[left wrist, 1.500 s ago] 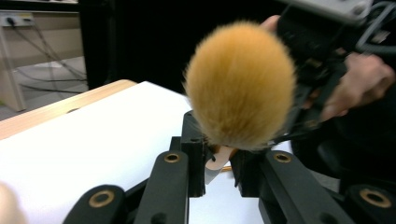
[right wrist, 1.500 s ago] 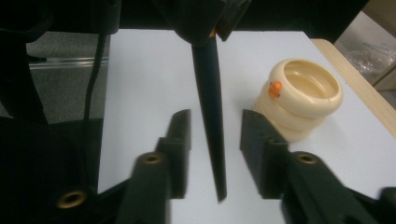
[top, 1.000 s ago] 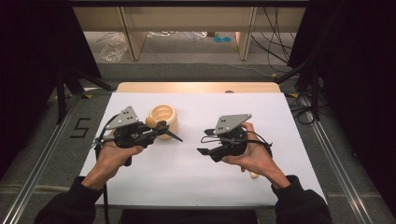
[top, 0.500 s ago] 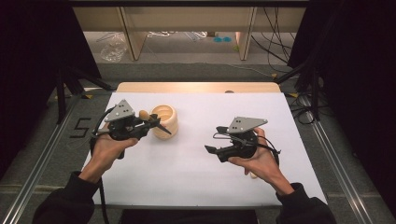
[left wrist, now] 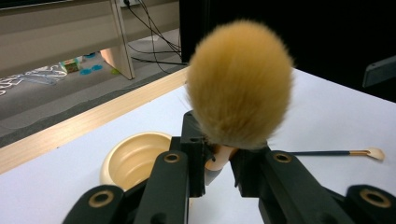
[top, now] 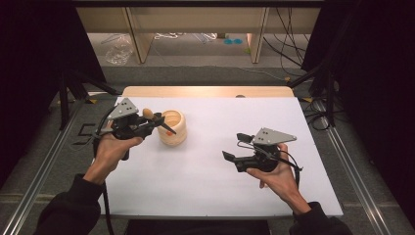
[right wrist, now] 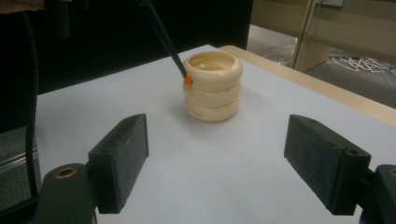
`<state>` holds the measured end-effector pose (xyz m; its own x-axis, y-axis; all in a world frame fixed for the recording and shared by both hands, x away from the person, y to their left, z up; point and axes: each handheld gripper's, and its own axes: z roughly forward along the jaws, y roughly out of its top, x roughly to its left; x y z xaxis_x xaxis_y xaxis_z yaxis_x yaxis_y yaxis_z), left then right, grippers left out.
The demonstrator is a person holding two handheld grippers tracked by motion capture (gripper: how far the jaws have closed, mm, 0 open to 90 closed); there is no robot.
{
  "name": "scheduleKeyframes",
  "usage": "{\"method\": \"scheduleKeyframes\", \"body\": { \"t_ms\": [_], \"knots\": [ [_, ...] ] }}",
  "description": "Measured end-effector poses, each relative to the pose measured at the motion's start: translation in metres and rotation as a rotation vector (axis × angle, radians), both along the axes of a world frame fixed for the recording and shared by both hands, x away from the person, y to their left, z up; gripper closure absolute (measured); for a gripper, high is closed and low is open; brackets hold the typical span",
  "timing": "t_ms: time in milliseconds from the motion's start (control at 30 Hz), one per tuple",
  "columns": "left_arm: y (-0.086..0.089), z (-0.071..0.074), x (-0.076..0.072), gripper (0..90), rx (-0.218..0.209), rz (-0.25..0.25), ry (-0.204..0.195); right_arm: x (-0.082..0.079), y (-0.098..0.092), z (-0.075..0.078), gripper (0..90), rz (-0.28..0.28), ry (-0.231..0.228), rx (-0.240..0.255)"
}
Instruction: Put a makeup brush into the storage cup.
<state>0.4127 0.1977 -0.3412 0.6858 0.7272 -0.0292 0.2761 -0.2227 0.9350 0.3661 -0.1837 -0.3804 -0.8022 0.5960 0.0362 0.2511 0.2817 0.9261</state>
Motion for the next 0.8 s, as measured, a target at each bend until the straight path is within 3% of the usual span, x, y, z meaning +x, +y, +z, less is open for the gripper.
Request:
{"method": "scheduleKeyframes", "body": {
  "t_ms": [133,267,467,800],
  "knots": [
    [0.002,0.002,0.008,77.1,0.000,0.014,0.004,-0.003,-0.003,-0.005,21.3,-0.009,0.004,0.000],
    [0.003,0.006,0.013,77.2,0.002,0.012,0.006,-0.003,-0.004,-0.008,21.4,-0.008,-0.024,-0.013],
    [0.007,0.014,0.019,77.2,-0.020,0.021,0.006,-0.003,-0.003,-0.010,21.7,0.000,-0.016,-0.025],
    [0.010,0.022,0.027,77.2,-0.004,0.038,0.008,-0.003,-0.003,-0.012,22.1,0.000,-0.010,-0.031]
  ]
}}
